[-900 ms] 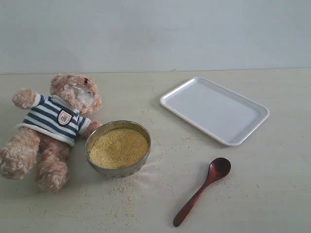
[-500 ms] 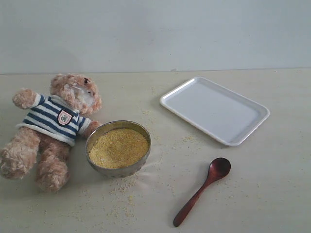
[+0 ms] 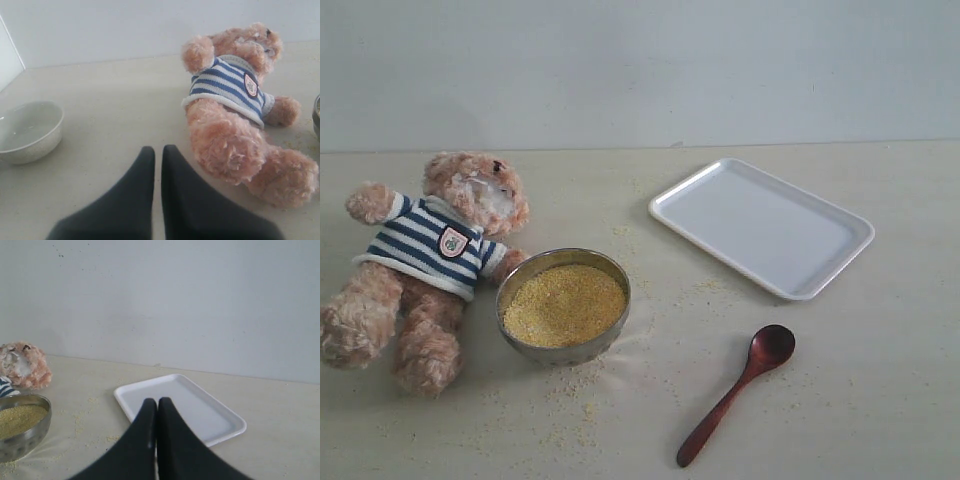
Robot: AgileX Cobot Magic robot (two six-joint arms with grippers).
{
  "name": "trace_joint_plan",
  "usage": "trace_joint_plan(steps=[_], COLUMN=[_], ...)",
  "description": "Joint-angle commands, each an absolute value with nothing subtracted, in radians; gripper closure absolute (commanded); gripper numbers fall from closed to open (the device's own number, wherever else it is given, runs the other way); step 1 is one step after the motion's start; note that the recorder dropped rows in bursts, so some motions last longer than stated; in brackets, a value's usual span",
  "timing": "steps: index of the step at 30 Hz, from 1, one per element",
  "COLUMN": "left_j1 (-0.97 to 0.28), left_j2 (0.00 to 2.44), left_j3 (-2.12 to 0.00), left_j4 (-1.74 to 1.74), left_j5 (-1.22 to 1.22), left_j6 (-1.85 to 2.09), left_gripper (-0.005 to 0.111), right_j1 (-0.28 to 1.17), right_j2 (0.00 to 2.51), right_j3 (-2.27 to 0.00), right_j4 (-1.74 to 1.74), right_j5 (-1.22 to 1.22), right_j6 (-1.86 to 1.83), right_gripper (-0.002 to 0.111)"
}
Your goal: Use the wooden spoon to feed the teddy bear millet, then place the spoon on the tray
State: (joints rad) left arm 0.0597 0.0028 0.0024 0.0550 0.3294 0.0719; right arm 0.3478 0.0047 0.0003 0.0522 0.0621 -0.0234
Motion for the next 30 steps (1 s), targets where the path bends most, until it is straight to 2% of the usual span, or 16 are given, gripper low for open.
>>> trace_joint_plan(steps=[1, 10, 21, 30], left_j1=[0.060, 0.060, 0.060, 0.060], left_j2=[0.000, 0.000, 0.000, 0.000], left_j3=[0.000, 0.000, 0.000, 0.000], left_j4=[0.060, 0.200, 0.206, -0.455], left_j5=[0.310, 0.310, 0.300, 0.048], left_j6=[0.073, 0.235, 0.234, -0.041], left_gripper=[0.102, 0.102, 0.102, 0.102], right_j1=[0.349, 0.349, 0.349, 0.349], right_j2=[0.000, 0.000, 0.000, 0.000], right_j3=[0.000, 0.000, 0.000, 0.000], right_j4=[0.051, 0.051, 0.051, 0.051], right_j5=[0.049, 0.049, 0.049, 0.049], right_j6=[-0.025, -0.025, -0.025, -0.025], right_gripper=[0.108, 0.108, 0.108, 0.108])
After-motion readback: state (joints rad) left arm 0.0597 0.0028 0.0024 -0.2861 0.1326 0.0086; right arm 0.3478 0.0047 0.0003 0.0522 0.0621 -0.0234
